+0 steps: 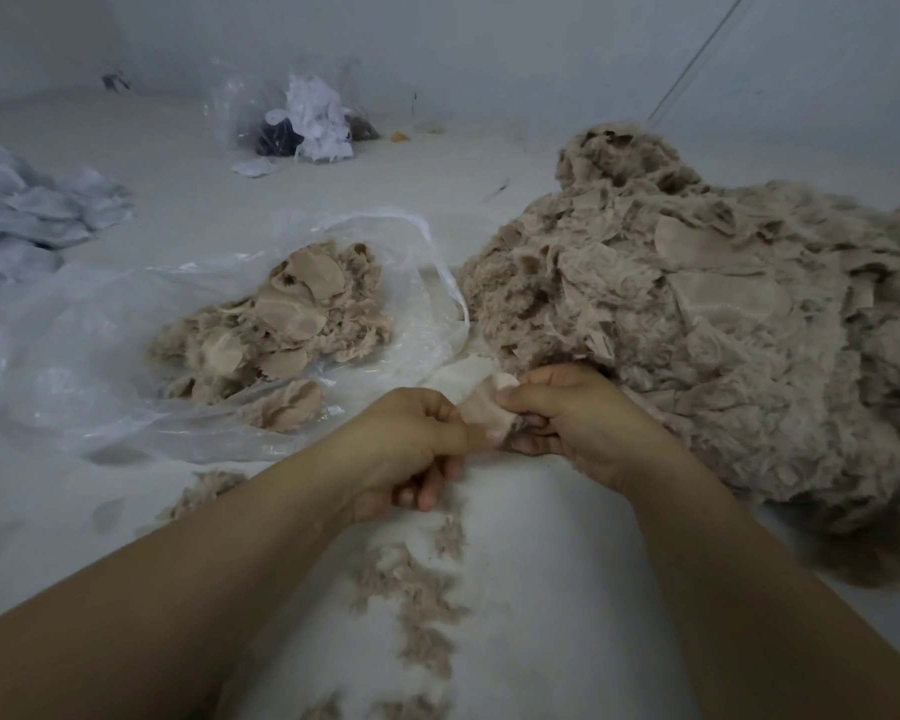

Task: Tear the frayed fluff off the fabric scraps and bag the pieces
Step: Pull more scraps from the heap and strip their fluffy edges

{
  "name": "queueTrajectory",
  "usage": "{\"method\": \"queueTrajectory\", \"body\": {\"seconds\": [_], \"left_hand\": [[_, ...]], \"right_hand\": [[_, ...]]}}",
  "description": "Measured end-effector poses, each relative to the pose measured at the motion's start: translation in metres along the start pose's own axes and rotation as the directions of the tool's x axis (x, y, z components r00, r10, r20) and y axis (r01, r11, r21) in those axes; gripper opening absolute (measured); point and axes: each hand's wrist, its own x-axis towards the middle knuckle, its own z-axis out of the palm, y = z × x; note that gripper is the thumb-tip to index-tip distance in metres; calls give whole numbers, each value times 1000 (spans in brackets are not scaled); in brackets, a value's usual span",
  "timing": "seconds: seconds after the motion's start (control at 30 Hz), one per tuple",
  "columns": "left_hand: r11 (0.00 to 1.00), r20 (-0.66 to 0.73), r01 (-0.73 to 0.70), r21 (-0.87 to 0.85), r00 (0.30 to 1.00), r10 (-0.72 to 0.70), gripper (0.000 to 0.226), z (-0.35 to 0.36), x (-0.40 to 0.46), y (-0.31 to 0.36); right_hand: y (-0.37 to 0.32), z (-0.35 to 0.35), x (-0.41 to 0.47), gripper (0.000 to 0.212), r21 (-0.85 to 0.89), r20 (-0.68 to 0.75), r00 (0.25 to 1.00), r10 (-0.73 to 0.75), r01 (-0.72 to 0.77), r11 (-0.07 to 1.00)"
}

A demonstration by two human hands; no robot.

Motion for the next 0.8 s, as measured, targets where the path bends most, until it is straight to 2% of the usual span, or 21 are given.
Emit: {"method": "queueTrajectory", "body": {"seconds": [0.03, 0.13, 0.27, 0.3, 0.37, 0.4, 0.47, 0.5, 0.53, 0.57, 0.6, 0.67, 0.7, 0.8], "left_hand": [[1000, -35, -24, -14, 999, 23, 45, 1, 3, 1], [996, -54, -86, 24, 995, 87, 24, 6, 8, 3], [995, -43, -100, 20, 994, 101, 30, 6, 11, 3], [994, -91, -109, -15, 990, 107, 28, 5, 13, 5], [966, -281, -178, -190, 952, 120, 23, -2, 22, 10], [913, -392, -243, -327, 914, 103, 20, -7, 28, 14], [726, -542, -404, -556, 839, 52, 13, -19, 37, 24], [653, -573, -464, -599, 818, 55, 13, -21, 42, 27], [634, -576, -477, -609, 815, 59, 18, -20, 45, 28], [672, -558, -449, -589, 827, 64, 24, -16, 46, 28], [750, -527, -400, -527, 846, 82, 29, -8, 46, 26], [913, -432, -304, -272, 886, 167, 34, 11, 48, 21], [952, -391, -280, -126, 896, 212, 35, 19, 51, 20], [922, -387, -321, 217, 839, 383, 32, 32, 66, 24]], "right_hand": [[0, 0, 0, 8, -11, 5, 1000, 1, -1, 1000], [0, -1, -1, 15, 5, 30, 1000, 0, 0, 1000], [1, -2, -3, 22, -24, 80, 996, -37, 39, 999], [2, -3, -2, 22, -38, 61, 997, -38, 41, 998], [4, -4, 1, 28, -52, 20, 999, -42, 43, 998], [5, -4, 2, 33, -51, 8, 999, -45, 45, 998], [5, -5, 3, 37, -40, 9, 999, -45, 45, 998], [5, -5, 3, 36, -37, 15, 999, -43, 44, 998], [5, -5, 3, 36, -31, 21, 999, -41, 41, 999], [5, -5, 3, 36, -24, 25, 999, -36, 36, 999], [4, -5, 3, 37, -18, 27, 999, -29, 29, 999], [3, -5, 2, 40, -15, 28, 1000, -12, 12, 1000], [3, -5, 2, 42, -14, 26, 1000, -4, 5, 1000], [0, -5, 0, 47, 13, -20, 1000, 5, -4, 1000]]}}
